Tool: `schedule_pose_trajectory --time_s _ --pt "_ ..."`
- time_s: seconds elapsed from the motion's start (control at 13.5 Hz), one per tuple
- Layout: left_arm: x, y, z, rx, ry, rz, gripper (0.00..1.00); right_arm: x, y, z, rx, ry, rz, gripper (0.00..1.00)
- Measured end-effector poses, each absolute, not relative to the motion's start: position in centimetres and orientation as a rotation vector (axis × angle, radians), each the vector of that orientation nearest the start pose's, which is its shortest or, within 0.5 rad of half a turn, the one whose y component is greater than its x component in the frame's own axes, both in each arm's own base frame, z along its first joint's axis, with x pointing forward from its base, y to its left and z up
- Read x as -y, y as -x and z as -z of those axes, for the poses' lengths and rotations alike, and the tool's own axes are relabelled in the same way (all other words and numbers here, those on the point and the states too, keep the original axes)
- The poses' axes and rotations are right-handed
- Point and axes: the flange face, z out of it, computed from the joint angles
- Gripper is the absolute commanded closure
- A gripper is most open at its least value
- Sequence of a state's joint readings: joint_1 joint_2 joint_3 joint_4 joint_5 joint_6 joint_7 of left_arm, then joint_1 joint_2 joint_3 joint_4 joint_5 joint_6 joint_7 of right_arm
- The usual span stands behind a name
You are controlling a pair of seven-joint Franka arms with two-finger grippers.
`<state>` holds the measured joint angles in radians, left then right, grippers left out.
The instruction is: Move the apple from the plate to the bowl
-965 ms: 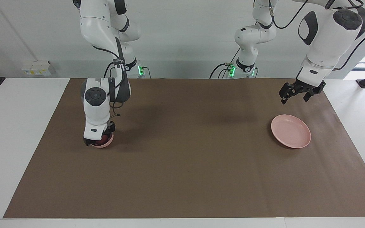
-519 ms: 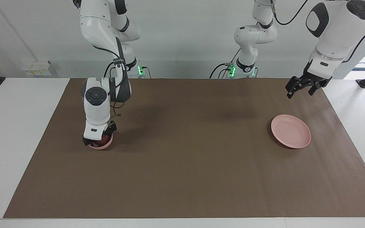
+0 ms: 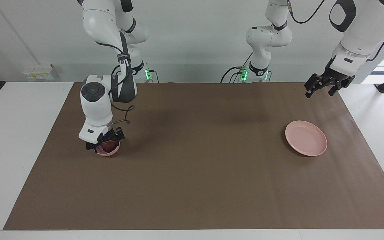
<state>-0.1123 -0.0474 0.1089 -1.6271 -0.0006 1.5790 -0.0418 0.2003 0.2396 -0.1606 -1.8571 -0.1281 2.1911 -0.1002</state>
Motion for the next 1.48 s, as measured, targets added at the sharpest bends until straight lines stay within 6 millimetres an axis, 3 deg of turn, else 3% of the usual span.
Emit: schedule_pose_trajectory --time_s 0.37,0.74,0.96,1.19,1.48 --pt "0.1 -54.1 -63.3 0.058 3.144 -0.044 0.00 -2.3 -60.0 -49.4 0.104 3.180 0.119 0.00" --pt "0.5 -53.7 -64.4 0.046 3.141 -0.086 0.00 0.6 -53.9 -58.4 0.038 3.144 0.045 0.00" --pt "1.7 -53.1 -65.6 0.014 3.144 -0.118 0.00 2.2 -51.7 -60.0 0.059 3.131 -0.019 0.00" --pt "2.3 -52.5 -66.6 0.000 3.194 -0.155 0.00 4.3 -51.1 -60.6 0.108 3.123 -0.008 0.00" --pt "2.2 -52.5 -66.9 0.002 3.199 -0.144 0.00 9.3 -50.5 -60.5 0.029 3.122 -0.006 0.00"
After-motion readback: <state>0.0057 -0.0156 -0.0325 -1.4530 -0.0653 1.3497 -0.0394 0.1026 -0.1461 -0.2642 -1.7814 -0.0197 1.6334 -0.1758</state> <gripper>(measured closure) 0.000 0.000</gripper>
